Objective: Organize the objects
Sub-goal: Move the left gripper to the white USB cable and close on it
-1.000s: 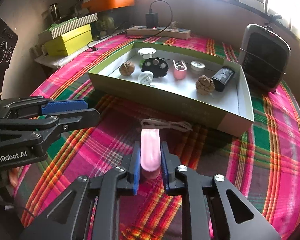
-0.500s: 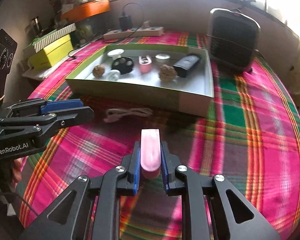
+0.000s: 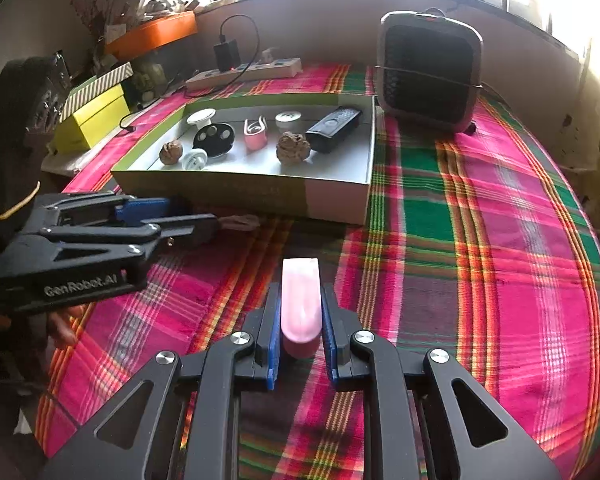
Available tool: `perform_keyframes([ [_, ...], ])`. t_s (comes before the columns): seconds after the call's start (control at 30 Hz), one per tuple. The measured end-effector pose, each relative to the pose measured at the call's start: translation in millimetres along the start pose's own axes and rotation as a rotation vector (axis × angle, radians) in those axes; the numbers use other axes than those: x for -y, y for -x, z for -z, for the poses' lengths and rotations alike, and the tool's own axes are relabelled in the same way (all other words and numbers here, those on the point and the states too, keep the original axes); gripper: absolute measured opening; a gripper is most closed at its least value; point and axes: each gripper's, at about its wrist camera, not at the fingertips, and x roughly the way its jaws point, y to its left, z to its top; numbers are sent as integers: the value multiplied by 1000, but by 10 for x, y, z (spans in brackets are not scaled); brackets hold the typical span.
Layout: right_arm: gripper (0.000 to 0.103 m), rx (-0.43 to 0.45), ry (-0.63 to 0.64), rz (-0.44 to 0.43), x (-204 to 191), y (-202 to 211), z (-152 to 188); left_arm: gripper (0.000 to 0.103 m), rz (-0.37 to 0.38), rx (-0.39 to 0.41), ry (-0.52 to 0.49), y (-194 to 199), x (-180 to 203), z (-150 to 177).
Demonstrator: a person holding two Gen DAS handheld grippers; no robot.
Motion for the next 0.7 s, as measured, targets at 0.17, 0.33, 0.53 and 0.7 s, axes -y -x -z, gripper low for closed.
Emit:
perform_keyframes([
  [0.17, 19, -1, -11, -8, 40, 4, 11, 37, -3, 0, -11, -16, 55, -8],
  [0.33, 19, 3, -15, -12, 58, 9, 11, 37, 5, -8, -28, 7, 149, 39],
  [0.53, 19, 2, -25, -12, 105, 19, 20, 37, -12, -4, -67, 10, 272, 91],
  [0.7, 19, 2, -29, -17, 113, 25, 24, 37, -33, -1, -61, -15, 281, 58],
])
